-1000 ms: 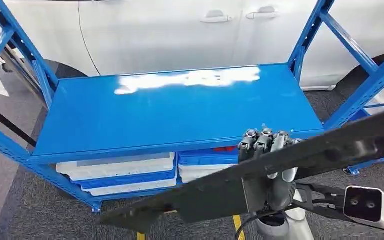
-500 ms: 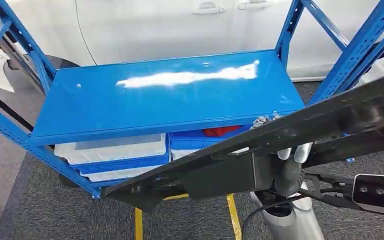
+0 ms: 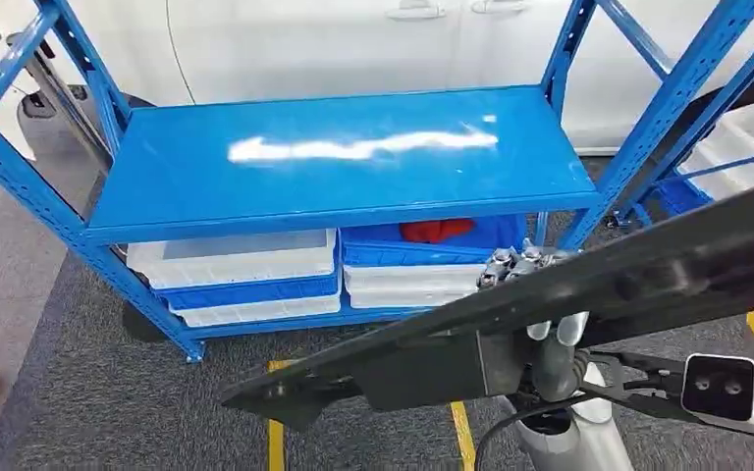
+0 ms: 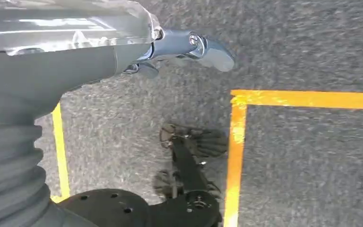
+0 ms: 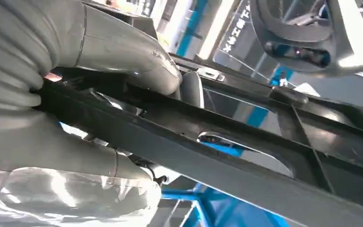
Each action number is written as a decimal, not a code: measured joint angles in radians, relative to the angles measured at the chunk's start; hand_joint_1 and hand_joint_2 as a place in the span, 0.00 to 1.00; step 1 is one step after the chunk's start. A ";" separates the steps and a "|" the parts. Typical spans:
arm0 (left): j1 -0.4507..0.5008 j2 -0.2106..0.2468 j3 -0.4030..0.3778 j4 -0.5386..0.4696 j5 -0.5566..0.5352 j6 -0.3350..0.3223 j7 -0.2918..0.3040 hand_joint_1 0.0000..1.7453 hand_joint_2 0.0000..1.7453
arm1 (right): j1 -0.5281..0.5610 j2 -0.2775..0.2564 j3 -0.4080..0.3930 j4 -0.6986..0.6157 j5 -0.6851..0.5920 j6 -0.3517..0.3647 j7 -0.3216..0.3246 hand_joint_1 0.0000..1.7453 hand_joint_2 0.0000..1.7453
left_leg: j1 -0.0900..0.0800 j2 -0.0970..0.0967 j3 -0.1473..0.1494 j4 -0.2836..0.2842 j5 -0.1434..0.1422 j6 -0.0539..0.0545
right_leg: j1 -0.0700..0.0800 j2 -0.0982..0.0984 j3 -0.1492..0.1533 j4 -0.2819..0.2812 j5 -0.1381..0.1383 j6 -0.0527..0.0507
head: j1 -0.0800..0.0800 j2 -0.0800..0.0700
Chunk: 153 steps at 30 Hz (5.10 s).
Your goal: Take the parts from the cabinet and place them on the table.
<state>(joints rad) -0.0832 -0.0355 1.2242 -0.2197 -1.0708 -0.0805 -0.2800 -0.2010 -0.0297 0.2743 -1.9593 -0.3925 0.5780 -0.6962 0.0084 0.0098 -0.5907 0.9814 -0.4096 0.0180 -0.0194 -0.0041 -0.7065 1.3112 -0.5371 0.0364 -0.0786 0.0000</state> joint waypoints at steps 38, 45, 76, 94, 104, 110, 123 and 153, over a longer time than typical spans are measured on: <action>0.001 -0.004 -0.010 0.000 -0.019 0.006 0.027 0.00 1.00 | 0.063 0.064 -0.056 -0.030 0.090 0.001 0.000 1.00 1.00 | -0.002 0.005 0.036 0.023 -0.047 -0.035 | 0.009 0.011 0.125 -0.284 0.076 -0.042 | 0.000 0.000; 0.002 -0.004 -0.007 0.000 -0.016 0.006 0.028 0.00 1.00 | 0.064 0.073 -0.056 -0.034 0.095 0.018 0.000 1.00 1.00 | 0.004 0.000 -0.100 0.348 -0.203 -0.054 | 0.007 0.037 0.113 -0.288 0.093 -0.063 | 0.000 0.000; 0.000 -0.010 0.026 0.000 0.003 0.008 -0.019 0.00 1.00 | 0.130 0.146 -0.114 -0.262 0.264 -0.026 -0.001 1.00 1.00 | 0.003 0.001 -0.067 0.311 -0.223 -0.049 | 0.011 0.022 0.121 -0.301 0.096 -0.069 | 0.000 0.000; 0.007 -0.014 0.025 0.000 0.002 -0.021 0.004 0.00 1.00 | 0.132 0.045 -0.076 -0.260 0.230 -0.138 0.001 1.00 1.00 | -0.001 0.052 0.053 0.019 -0.063 0.006 | 0.005 0.005 -0.006 -0.037 0.005 -0.003 | 0.000 0.000; -0.006 -0.026 0.035 0.000 0.016 -0.006 0.014 0.00 1.00 | 0.081 0.011 -0.063 -0.102 0.306 -0.155 0.014 1.00 1.00 | -0.005 0.020 0.030 0.100 -0.132 -0.035 | 0.012 -0.004 0.120 -0.305 0.098 -0.070 | 0.000 0.000; -0.004 -0.026 0.048 0.000 0.023 -0.012 -0.008 0.00 1.00 | -0.005 -0.006 -0.012 0.052 0.298 -0.220 0.047 1.00 1.00 | 0.003 -0.004 -0.036 0.220 -0.130 -0.041 | 0.013 0.074 0.109 -0.295 0.105 -0.068 | 0.000 0.000; -0.005 -0.023 0.066 0.000 0.049 0.000 0.007 0.00 1.00 | -0.073 -0.052 -0.008 0.079 0.239 -0.245 0.035 1.00 1.00 | 0.002 0.034 0.045 0.022 -0.058 0.005 | 0.009 0.009 -0.064 0.029 -0.026 -0.012 | 0.000 0.000; -0.001 0.025 0.118 0.000 0.076 0.045 0.079 0.00 1.00 | -0.045 -0.052 -0.105 0.041 0.260 -0.234 -0.001 1.00 1.00 | 0.000 0.021 0.049 0.014 -0.056 0.007 | 0.007 0.011 -0.071 0.022 -0.027 -0.017 | 0.000 0.000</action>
<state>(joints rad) -0.0840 -0.0103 1.3417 -0.2201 -0.9945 -0.0351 -0.2007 -0.2455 -0.0813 0.1690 -1.9181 -0.1328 0.3437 -0.6970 0.0082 0.0304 -0.5420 0.9951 -0.4655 0.0245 -0.0128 0.0070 -0.7777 1.3330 -0.5641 0.0199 -0.0786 0.0000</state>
